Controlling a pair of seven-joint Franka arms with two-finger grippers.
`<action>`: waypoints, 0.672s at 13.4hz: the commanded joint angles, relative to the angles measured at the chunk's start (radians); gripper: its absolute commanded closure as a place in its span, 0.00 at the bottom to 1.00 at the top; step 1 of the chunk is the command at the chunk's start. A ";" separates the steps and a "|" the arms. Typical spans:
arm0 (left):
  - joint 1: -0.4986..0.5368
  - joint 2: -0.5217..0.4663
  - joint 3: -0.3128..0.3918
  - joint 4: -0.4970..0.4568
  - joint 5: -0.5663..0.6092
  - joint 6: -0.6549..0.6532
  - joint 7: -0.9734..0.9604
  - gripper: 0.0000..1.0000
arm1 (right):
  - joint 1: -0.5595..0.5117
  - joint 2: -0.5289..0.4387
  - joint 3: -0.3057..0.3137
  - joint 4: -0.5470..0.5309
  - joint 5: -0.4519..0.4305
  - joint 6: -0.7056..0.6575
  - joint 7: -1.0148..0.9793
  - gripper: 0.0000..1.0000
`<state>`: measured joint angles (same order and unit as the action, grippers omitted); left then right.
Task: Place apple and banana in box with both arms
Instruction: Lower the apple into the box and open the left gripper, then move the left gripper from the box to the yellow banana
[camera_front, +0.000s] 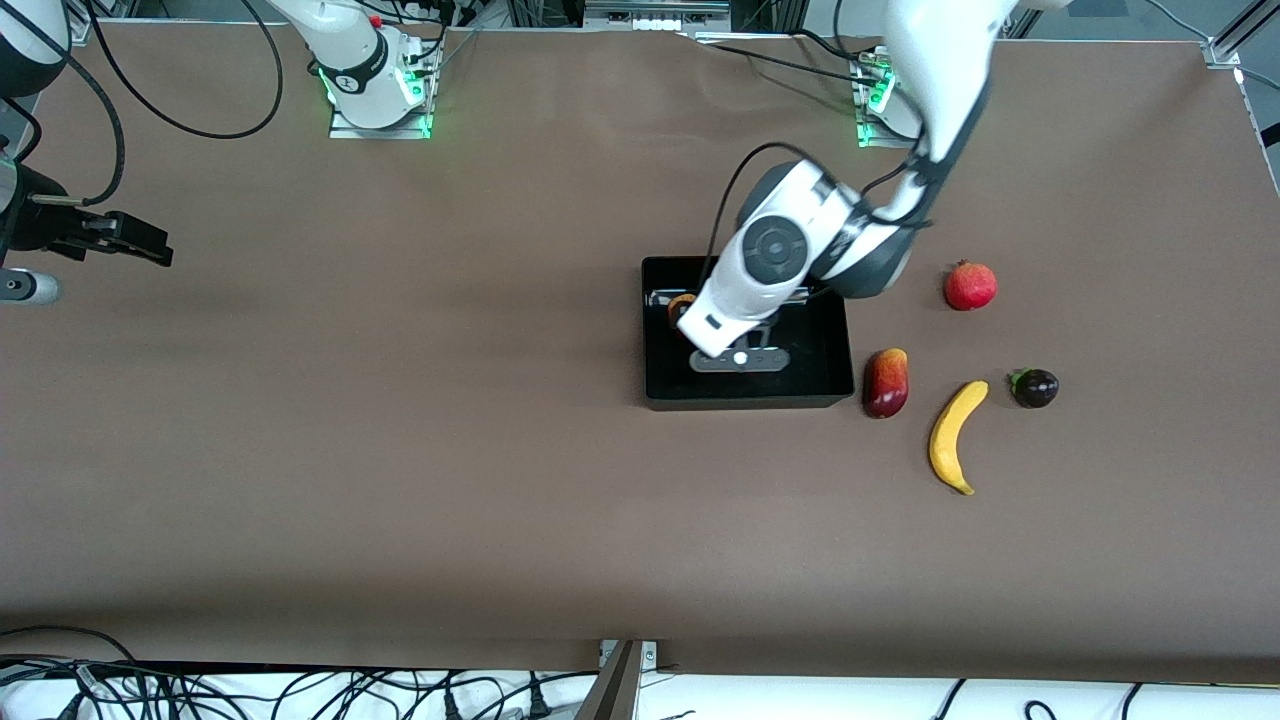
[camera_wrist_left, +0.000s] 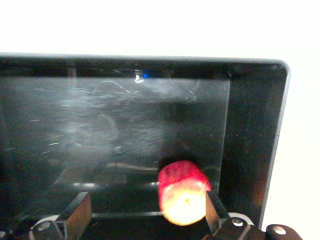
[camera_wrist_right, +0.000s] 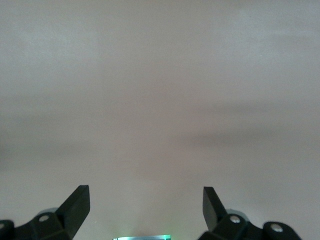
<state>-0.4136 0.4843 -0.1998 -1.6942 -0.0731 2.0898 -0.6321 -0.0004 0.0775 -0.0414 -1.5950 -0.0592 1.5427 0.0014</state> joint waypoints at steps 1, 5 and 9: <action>0.094 -0.122 -0.013 -0.070 0.019 -0.059 0.139 0.00 | 0.002 -0.015 0.000 -0.013 -0.007 -0.007 0.014 0.00; 0.260 -0.185 -0.001 -0.180 0.027 -0.050 0.510 0.00 | 0.002 -0.016 0.003 -0.013 -0.007 -0.007 0.012 0.00; 0.337 -0.164 0.039 -0.190 0.176 -0.005 0.673 0.00 | 0.002 -0.018 0.003 -0.013 -0.007 -0.019 0.014 0.00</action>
<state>-0.1017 0.3305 -0.1647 -1.8638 0.0418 2.0470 -0.0297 0.0000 0.0775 -0.0409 -1.5951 -0.0592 1.5346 0.0014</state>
